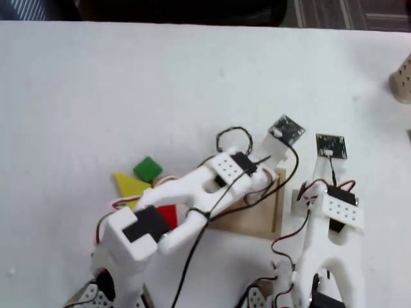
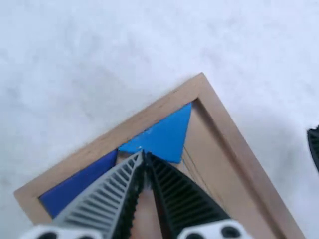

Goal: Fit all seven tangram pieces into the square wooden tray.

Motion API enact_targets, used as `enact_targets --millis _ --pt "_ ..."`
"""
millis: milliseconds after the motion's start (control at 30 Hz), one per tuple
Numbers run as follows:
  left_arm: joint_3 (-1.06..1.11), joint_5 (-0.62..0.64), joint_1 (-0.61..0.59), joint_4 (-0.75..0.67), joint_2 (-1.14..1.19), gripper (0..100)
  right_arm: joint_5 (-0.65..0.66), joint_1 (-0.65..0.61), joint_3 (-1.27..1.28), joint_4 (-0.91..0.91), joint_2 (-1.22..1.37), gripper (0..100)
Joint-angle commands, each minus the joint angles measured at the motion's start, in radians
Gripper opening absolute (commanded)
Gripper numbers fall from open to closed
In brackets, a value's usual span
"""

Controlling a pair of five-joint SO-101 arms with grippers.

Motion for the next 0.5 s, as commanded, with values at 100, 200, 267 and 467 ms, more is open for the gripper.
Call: enact_targets --millis 100,200,267,467 --pt "-0.032 0.009 -0.038 -0.058 -0.004 2 0.014 0.004 -0.008 -0.007 -0.025 1.9" --pt "-0.032 0.009 -0.036 -0.051 -0.007 2 0.014 0.004 -0.008 -0.008 -0.025 1.9" --pt "-0.028 0.006 -0.039 -0.035 -0.033 2 0.014 -0.005 -0.008 -0.008 -0.025 1.9" --pt "0.044 0.002 -0.045 0.106 -0.252 2 0.014 -0.016 -0.009 -0.01 -0.025 1.9"
